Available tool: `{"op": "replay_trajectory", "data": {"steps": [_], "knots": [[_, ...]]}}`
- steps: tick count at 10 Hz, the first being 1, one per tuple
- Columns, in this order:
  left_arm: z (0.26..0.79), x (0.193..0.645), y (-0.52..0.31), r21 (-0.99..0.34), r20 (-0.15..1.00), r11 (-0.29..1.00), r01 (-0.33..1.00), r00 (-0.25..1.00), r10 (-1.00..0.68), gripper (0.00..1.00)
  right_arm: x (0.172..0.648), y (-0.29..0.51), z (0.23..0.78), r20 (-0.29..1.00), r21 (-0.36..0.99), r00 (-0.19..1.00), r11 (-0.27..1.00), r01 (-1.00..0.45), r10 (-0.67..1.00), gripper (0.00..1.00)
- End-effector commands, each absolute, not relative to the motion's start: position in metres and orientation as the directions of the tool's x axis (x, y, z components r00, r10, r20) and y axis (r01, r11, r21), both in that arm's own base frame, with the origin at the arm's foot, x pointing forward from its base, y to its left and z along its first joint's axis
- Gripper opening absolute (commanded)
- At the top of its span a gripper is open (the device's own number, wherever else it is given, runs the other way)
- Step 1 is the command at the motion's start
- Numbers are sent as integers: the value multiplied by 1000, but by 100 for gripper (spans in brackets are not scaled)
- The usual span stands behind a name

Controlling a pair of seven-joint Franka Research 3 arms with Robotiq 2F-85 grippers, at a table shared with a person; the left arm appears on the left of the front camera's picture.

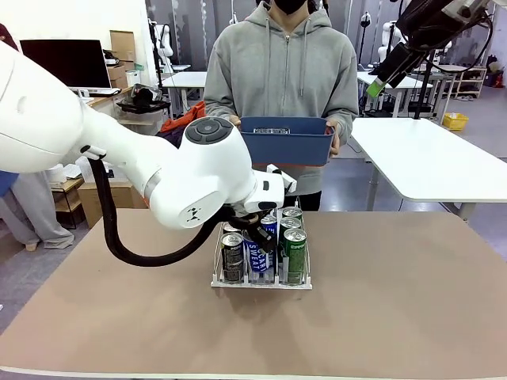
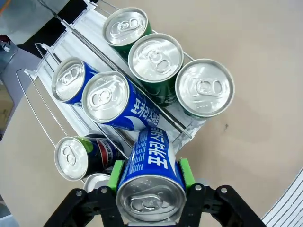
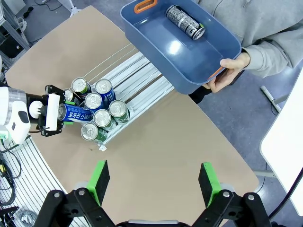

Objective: Fill the beverage cans into the dispenser.
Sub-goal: Place the picked Ionic drink in the line of the Automatic Can Dispenser with the same cans.

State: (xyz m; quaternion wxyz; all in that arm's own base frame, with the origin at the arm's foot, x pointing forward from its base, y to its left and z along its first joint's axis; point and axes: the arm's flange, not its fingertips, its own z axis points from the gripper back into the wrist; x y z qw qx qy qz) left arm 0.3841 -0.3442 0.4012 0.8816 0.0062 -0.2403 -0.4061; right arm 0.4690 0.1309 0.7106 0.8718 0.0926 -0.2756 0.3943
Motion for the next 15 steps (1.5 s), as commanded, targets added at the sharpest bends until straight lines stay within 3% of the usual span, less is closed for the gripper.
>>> {"op": "replay_trajectory", "data": {"steps": [1,6,7,8,9,10,11,14,15], "knots": [[397,403,-357,218,456,682,698,546,-703,57,467,129,710,553,-56,538,672,-738,636,100],[389,402,-362,163,382,636,754,546,-746,57,467,129,710,553,-56,538,672,-738,636,100],[388,403,-361,146,359,636,758,558,-748,72,467,129,710,553,-56,538,672,-738,636,100],[390,402,-359,142,345,647,749,575,-741,76,467,129,710,553,-56,538,672,-738,636,100],[396,400,-358,152,351,660,736,584,-732,92,467,129,710,553,-56,538,672,-738,636,100],[403,398,-357,168,363,665,728,581,-728,81,467,129,710,553,-56,538,672,-738,636,100],[412,393,-357,176,377,666,725,575,-726,100,467,129,710,553,-56,538,672,-738,636,100],[441,368,-354,178,414,660,729,553,-723,100,467,129,710,553,-56,538,672,-738,636,100],[425,392,-359,191,402,661,726,556,-727,100,467,129,710,553,-56,538,672,-738,636,100]]}}
